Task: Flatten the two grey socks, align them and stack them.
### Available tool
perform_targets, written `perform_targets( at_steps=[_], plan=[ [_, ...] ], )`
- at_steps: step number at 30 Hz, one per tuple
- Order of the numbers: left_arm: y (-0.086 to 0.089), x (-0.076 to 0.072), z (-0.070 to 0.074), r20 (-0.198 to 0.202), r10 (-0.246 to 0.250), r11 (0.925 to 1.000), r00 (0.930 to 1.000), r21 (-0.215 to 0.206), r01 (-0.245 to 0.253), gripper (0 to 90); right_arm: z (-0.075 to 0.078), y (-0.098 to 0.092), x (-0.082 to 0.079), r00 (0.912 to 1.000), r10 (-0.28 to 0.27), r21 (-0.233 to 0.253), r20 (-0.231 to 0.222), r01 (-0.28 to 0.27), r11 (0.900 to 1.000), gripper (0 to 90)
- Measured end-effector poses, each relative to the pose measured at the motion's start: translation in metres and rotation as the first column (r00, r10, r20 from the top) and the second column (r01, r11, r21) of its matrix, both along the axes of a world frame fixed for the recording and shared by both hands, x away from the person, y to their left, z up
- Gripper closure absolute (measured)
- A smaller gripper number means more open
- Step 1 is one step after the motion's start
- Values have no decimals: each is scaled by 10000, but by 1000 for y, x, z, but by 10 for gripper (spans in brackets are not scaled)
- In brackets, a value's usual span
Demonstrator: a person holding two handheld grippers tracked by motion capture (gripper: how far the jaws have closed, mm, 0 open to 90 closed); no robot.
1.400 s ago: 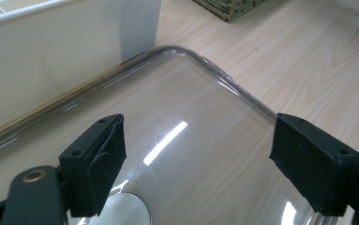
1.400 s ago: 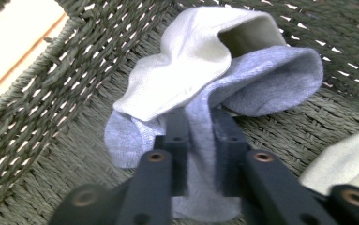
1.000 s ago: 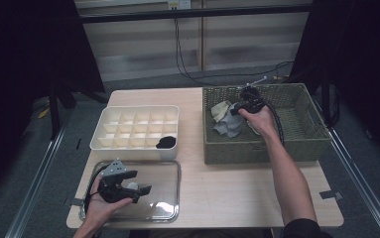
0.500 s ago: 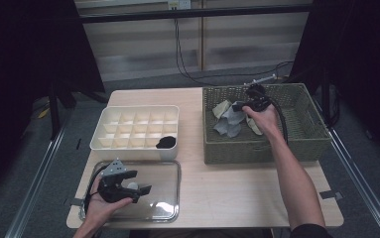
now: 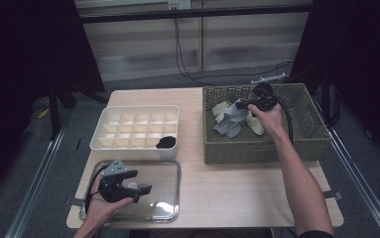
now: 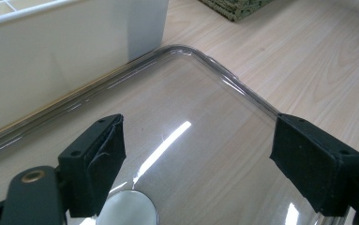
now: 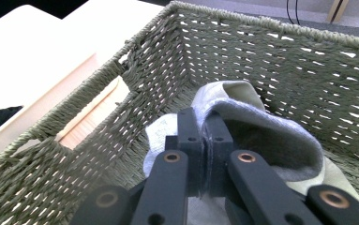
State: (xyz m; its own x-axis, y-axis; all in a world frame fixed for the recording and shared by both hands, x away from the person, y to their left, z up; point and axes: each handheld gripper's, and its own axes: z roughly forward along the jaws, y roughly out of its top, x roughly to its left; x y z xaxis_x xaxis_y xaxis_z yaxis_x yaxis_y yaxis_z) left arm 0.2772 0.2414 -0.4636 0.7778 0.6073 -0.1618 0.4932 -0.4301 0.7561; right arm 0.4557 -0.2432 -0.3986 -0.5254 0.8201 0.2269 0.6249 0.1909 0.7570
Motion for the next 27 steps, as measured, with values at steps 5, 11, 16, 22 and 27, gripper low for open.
perform_targets(
  at_steps=[5,11,16,22,27],
  plan=[
    [0,0,0,6,9,10000,10000,-30,-9,174,-1,1,-2,10000,46,178,82,-47,9998,885],
    [1,0,1,51,34,10000,10000,-21,-34,174,6,0,-8,9994,55,366,355,-68,9993,886],
    [1,0,1,105,4,10000,9999,-37,-4,174,11,-1,-15,9985,95,573,539,-126,9983,886],
    [0,2,2,166,42,9999,9999,-125,-40,175,15,0,-23,9974,199,795,695,-255,9965,886],
    [-1,1,2,133,12,9999,9999,-134,-10,175,19,2,-32,9960,258,1004,856,-344,9944,886]
  ],
)
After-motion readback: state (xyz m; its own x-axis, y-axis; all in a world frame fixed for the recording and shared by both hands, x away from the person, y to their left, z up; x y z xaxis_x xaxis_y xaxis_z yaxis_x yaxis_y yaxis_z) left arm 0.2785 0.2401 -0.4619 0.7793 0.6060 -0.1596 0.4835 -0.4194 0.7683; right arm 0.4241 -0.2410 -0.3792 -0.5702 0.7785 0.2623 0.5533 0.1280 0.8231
